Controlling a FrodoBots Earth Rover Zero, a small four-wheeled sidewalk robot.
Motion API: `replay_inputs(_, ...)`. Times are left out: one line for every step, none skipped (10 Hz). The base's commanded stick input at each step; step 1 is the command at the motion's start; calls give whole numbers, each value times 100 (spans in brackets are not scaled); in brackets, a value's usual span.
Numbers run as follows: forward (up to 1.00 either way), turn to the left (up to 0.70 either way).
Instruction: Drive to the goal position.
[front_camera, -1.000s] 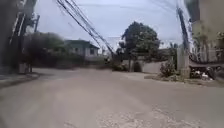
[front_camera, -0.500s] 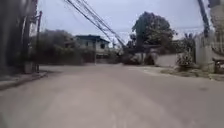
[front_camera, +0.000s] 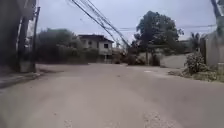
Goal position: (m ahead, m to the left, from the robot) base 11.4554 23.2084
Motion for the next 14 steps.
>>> replay_inputs(100, 1)
replay_inputs(100, 6)
replay_inputs(100, 34)
replay_inputs(100, 38)
replay_inputs(100, 38)
replay_inputs(100, 24)
replay_inputs(100, 5)
replay_inputs(100, 0)
replay_inputs(100, 0)
replay_inputs(100, 0)
replay_inputs(100, 0)
replay_inputs(100, 0)
replay_inputs(100, 0)
replay_inputs(100, 0)
